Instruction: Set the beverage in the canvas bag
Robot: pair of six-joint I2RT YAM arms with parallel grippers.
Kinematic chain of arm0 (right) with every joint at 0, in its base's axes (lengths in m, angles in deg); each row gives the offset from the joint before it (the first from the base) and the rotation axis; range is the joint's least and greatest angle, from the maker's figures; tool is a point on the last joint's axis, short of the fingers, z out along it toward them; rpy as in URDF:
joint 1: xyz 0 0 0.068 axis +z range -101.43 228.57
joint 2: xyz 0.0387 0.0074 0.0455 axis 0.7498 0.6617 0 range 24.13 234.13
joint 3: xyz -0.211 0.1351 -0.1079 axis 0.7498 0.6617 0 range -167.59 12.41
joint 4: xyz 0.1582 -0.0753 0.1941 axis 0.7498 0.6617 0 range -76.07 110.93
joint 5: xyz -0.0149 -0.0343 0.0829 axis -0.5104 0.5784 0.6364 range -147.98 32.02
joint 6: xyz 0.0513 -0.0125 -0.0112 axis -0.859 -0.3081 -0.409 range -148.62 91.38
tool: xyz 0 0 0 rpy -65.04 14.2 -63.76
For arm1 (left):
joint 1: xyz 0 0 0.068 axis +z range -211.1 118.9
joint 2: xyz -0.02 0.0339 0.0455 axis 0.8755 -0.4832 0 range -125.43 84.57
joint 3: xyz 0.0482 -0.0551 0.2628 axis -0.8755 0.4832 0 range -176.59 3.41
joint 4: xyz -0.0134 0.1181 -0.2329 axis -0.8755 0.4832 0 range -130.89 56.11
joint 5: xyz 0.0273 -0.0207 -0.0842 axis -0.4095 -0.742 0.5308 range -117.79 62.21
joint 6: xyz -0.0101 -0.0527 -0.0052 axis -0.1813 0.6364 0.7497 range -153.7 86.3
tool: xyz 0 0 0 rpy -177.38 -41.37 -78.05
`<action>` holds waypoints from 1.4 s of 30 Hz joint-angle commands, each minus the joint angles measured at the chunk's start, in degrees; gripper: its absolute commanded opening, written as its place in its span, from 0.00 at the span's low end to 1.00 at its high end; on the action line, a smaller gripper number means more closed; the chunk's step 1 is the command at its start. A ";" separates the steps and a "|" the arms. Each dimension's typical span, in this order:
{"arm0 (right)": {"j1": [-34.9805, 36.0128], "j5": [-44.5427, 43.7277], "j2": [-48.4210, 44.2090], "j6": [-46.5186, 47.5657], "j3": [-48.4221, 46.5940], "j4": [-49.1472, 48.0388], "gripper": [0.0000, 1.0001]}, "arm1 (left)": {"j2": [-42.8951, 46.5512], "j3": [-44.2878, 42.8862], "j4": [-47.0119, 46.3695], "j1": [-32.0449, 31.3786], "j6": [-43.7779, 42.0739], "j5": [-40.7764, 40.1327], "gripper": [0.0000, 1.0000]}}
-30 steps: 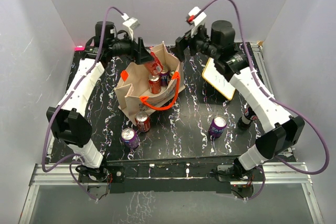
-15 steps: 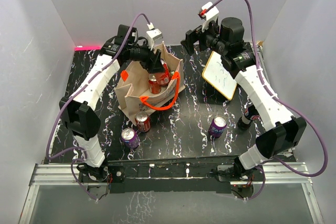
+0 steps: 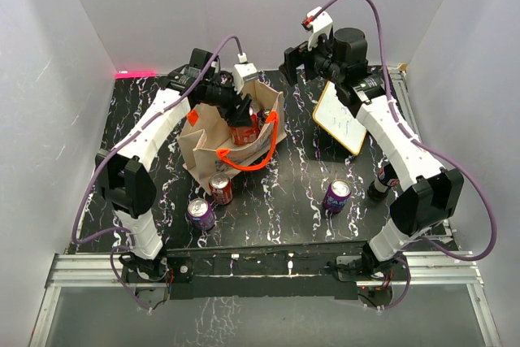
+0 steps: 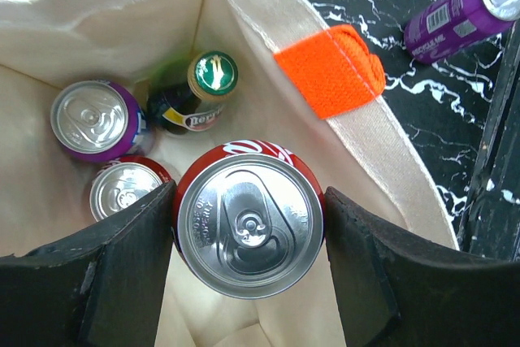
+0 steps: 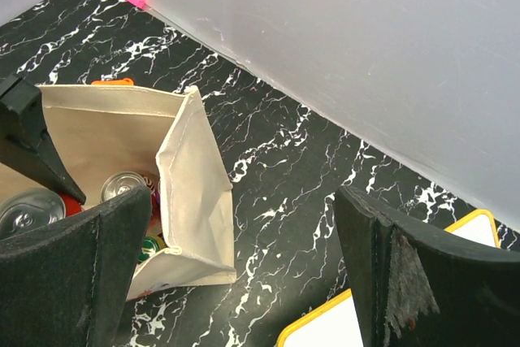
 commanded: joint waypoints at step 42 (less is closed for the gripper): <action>-0.29 -3.13 5.80 -1.82 -3.73 -3.94 1.00 | -15.34 -10.81 19.89 -0.42 -39.68 11.61 0.00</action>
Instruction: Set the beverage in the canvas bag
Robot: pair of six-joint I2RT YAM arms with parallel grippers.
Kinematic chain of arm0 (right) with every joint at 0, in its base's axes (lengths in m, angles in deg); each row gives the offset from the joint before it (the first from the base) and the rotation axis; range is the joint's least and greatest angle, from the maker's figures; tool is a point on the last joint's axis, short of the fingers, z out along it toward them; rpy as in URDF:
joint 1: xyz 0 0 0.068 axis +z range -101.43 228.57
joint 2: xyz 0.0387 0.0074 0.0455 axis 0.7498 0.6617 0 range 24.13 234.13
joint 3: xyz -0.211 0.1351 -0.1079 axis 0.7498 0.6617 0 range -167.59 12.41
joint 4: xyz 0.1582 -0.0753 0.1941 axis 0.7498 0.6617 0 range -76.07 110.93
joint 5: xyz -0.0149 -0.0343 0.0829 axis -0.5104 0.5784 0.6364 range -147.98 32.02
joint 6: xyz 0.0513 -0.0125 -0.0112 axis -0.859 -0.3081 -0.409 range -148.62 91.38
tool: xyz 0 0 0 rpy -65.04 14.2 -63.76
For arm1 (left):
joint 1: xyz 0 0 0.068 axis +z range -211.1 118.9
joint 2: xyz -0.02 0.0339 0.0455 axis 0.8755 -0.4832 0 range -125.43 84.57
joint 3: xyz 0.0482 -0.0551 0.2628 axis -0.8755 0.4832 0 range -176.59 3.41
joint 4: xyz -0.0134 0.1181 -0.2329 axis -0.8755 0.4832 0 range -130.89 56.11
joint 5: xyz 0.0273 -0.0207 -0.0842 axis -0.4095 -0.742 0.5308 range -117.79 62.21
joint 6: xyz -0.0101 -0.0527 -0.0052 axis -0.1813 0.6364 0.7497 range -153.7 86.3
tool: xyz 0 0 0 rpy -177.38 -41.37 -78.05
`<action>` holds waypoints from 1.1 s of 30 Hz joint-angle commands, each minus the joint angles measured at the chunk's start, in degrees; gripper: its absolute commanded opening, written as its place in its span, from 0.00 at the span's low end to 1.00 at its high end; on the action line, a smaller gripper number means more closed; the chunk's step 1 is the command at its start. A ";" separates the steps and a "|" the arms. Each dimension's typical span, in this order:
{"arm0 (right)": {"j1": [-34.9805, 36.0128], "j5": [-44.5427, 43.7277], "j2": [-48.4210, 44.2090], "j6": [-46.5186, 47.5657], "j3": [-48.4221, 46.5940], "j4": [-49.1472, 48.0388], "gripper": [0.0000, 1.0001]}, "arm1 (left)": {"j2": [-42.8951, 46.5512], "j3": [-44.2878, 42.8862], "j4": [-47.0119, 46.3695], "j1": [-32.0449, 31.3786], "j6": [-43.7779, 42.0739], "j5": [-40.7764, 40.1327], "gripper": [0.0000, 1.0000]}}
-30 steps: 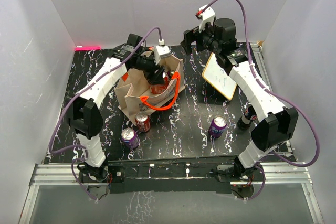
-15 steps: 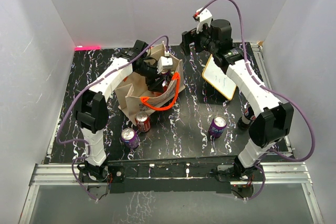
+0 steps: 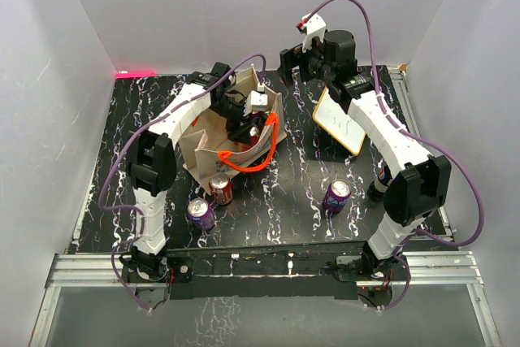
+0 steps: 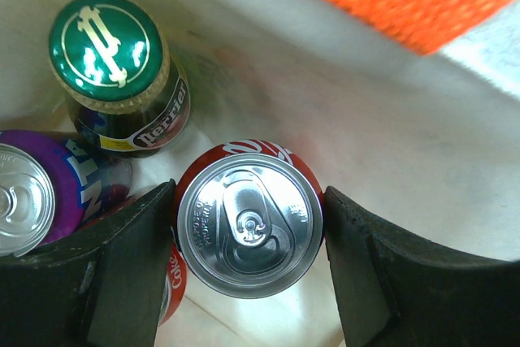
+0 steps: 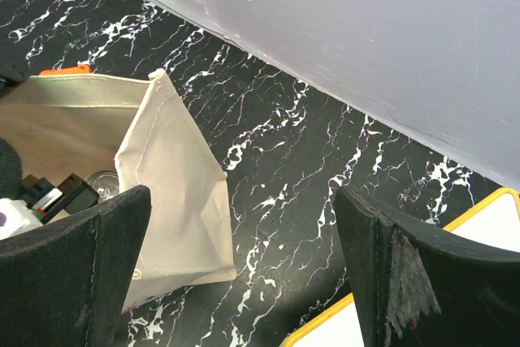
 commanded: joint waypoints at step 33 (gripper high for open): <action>-0.30 -1.31 -0.54 1.99 -0.41 -2.64 1.00 | -11.44 -13.43 14.25 1.40 -19.15 5.21 0.08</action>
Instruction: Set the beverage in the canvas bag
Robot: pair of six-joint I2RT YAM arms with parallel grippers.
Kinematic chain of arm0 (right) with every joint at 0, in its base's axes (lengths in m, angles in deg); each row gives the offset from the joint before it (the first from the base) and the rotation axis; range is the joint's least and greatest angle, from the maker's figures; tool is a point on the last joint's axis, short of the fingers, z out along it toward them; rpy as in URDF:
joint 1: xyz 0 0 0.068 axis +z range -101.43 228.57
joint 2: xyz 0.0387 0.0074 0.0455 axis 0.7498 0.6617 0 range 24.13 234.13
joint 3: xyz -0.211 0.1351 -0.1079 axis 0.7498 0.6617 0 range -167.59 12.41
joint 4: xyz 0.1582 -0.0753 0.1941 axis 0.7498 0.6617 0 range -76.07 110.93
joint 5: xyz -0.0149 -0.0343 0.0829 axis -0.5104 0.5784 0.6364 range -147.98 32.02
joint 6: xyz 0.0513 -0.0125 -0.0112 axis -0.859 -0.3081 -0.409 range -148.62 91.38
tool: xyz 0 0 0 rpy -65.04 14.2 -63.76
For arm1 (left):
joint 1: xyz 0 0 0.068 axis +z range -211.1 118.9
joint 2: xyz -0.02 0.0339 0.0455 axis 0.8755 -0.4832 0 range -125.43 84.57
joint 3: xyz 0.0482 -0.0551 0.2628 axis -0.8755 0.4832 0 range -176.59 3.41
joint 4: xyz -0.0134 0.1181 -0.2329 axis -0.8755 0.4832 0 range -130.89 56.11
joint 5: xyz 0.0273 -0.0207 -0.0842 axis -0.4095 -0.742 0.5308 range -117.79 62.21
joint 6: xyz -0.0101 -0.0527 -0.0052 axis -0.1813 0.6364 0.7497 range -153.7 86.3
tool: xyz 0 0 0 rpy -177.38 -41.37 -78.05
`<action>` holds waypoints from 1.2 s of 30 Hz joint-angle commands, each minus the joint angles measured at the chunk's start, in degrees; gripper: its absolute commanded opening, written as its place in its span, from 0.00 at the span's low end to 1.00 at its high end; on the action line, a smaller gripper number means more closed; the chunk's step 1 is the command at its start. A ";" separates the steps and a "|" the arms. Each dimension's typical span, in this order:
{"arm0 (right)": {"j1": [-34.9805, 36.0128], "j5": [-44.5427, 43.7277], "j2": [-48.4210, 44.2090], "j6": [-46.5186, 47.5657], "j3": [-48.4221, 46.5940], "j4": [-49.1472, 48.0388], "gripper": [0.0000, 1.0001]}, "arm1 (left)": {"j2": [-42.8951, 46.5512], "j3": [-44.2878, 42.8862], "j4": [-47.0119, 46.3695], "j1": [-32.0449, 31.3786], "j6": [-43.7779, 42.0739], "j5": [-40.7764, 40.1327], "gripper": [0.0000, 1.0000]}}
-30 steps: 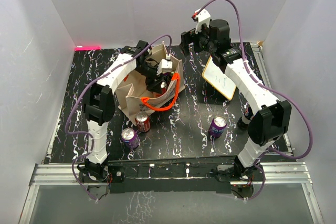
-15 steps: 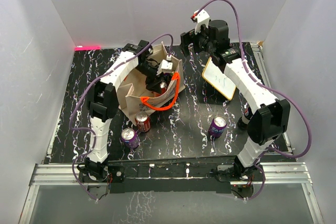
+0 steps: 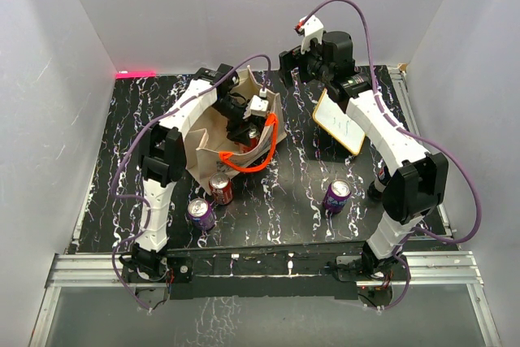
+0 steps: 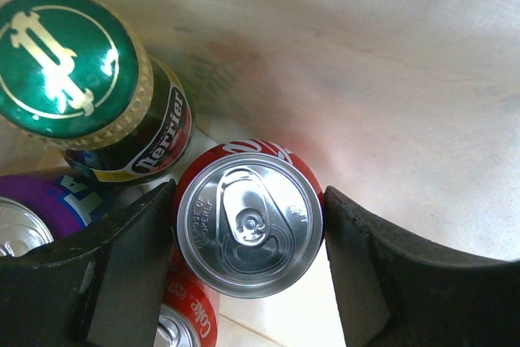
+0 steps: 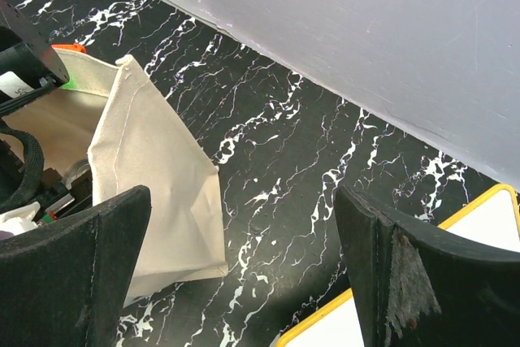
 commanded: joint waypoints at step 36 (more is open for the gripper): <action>-0.78 1.98 -6.30 -1.99 5.30 -4.11 1.00 | 6.50 11.72 -4.83 -1.06 6.50 2.38 0.40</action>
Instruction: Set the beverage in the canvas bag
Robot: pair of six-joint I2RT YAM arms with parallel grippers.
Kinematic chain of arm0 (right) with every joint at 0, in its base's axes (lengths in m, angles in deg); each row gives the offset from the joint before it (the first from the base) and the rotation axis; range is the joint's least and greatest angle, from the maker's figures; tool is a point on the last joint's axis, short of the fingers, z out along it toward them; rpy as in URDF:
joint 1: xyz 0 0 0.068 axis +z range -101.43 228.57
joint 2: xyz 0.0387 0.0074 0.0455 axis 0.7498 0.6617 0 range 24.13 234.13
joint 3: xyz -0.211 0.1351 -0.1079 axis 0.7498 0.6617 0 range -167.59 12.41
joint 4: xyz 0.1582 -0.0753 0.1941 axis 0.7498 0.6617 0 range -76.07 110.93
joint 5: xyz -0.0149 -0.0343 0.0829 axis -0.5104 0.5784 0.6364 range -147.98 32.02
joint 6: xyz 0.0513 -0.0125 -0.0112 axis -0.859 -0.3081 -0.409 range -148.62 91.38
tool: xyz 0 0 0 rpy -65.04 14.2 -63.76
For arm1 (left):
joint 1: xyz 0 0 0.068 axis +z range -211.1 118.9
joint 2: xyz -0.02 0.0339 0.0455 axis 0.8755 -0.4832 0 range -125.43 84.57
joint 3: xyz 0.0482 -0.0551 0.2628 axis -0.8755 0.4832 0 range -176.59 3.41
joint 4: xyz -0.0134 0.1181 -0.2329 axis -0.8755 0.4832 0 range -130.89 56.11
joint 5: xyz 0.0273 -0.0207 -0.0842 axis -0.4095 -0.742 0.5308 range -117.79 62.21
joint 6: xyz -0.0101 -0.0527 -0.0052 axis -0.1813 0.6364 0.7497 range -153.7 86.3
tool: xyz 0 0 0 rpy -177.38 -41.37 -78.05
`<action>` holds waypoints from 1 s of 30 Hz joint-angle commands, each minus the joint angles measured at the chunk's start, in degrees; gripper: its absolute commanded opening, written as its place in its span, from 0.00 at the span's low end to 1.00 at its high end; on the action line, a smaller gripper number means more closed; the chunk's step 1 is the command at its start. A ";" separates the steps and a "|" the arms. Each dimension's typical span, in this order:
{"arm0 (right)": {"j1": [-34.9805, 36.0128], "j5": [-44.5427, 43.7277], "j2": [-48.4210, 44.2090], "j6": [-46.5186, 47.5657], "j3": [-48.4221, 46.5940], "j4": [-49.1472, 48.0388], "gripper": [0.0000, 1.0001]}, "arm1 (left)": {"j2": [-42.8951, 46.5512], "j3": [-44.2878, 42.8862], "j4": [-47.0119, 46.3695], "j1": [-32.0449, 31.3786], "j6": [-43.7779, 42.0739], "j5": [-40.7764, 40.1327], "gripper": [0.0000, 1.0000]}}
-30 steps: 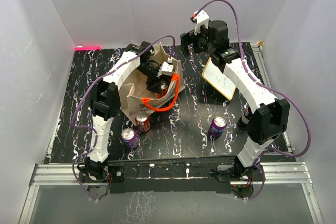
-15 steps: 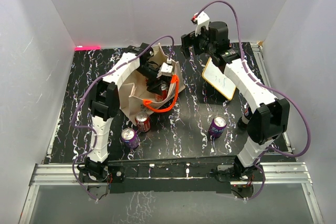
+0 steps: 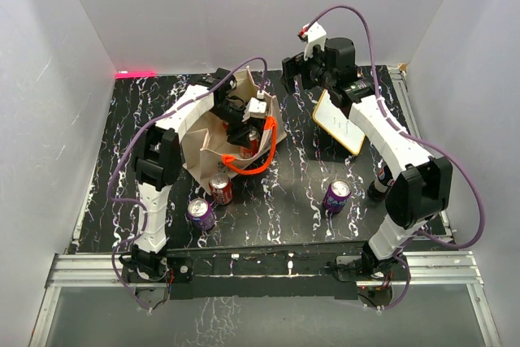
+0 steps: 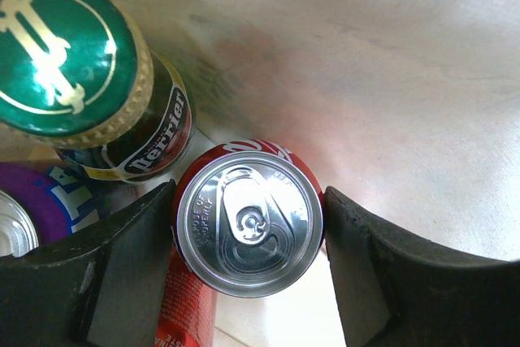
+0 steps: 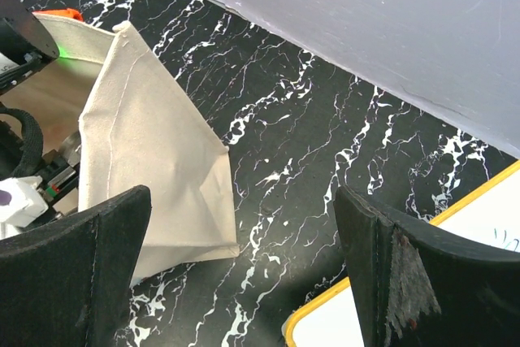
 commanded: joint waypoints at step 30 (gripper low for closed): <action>-0.24 1.58 -4.93 -1.26 2.53 -4.59 1.00 | 9.12 7.02 -11.86 -0.84 14.17 2.72 0.06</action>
